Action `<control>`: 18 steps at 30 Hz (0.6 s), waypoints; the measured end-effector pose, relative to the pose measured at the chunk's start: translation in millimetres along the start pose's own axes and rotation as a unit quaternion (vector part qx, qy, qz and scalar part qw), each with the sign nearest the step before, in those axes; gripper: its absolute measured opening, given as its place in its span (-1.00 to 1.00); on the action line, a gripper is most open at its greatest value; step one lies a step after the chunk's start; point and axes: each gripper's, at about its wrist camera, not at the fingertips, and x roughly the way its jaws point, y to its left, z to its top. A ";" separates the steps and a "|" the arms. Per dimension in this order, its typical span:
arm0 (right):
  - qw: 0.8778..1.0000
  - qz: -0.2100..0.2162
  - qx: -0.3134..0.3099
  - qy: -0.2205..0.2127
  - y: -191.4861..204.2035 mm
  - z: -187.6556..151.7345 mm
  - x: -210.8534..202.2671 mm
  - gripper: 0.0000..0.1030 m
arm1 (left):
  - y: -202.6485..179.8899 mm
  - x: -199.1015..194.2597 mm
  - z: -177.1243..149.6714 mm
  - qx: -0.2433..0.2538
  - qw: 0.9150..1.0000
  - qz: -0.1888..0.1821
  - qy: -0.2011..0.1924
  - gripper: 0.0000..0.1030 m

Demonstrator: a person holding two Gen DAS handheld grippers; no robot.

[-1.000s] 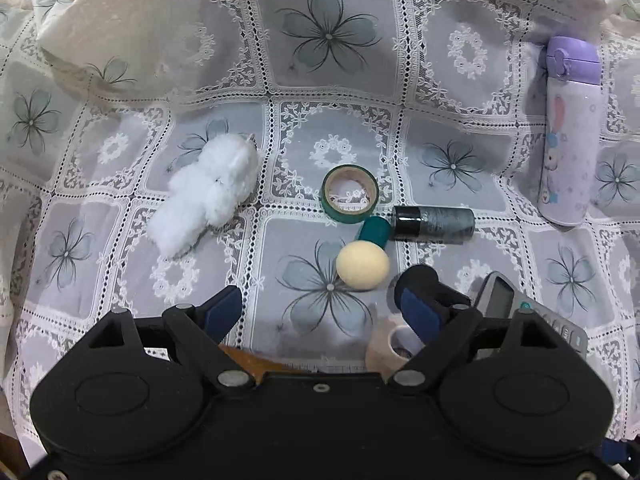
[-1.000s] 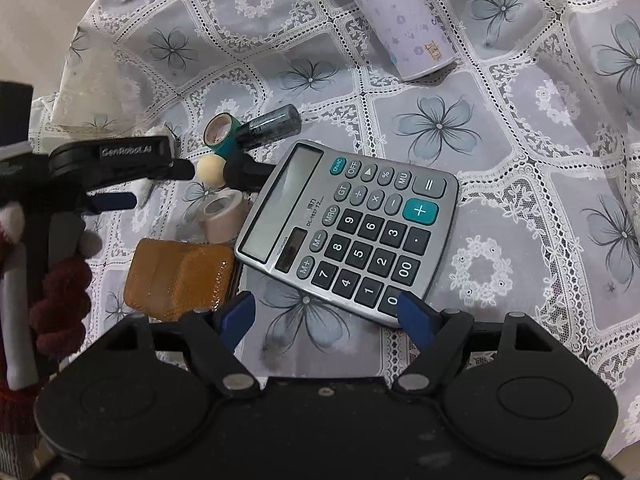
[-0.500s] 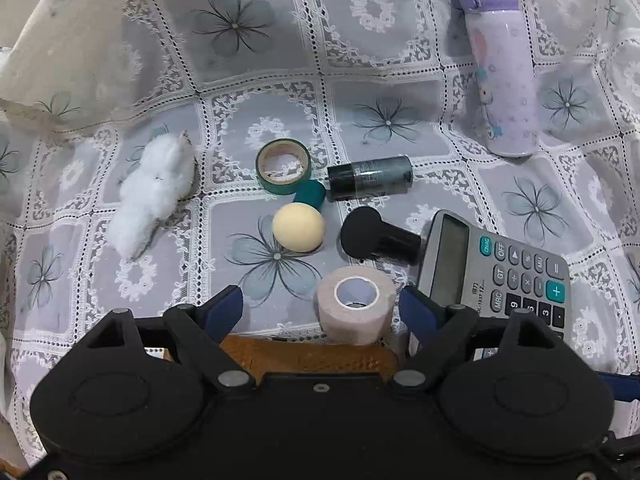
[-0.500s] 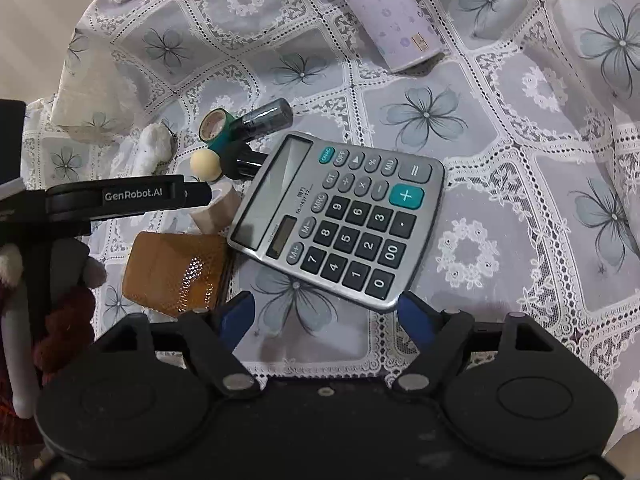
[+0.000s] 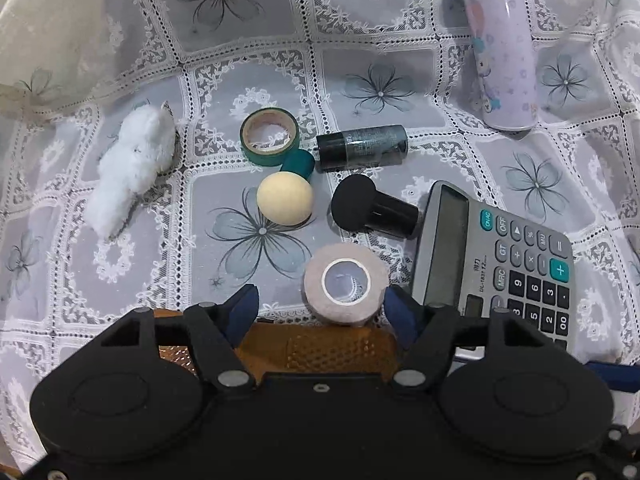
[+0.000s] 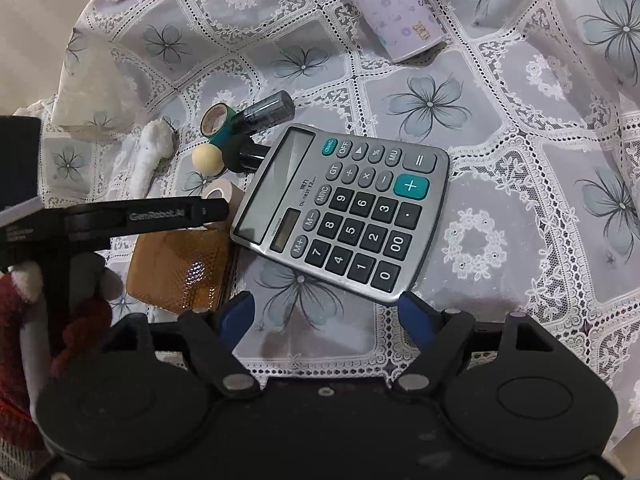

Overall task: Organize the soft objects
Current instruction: 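Grasp the beige tape roll with the left tool while the right tool reaches the black cylinder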

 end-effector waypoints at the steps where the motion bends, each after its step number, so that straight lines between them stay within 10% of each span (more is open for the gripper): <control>1: 1.000 0.001 -0.001 0.000 0.4 -0.3 0.0 0.53 | 0.9 1.4 0.7 -0.002 1.000 -0.002 0.001 0.35; 18: 1.000 0.008 -0.018 -0.010 8.1 8.2 -0.5 0.53 | 30.1 12.6 2.8 -0.043 0.999 0.031 -0.009 0.44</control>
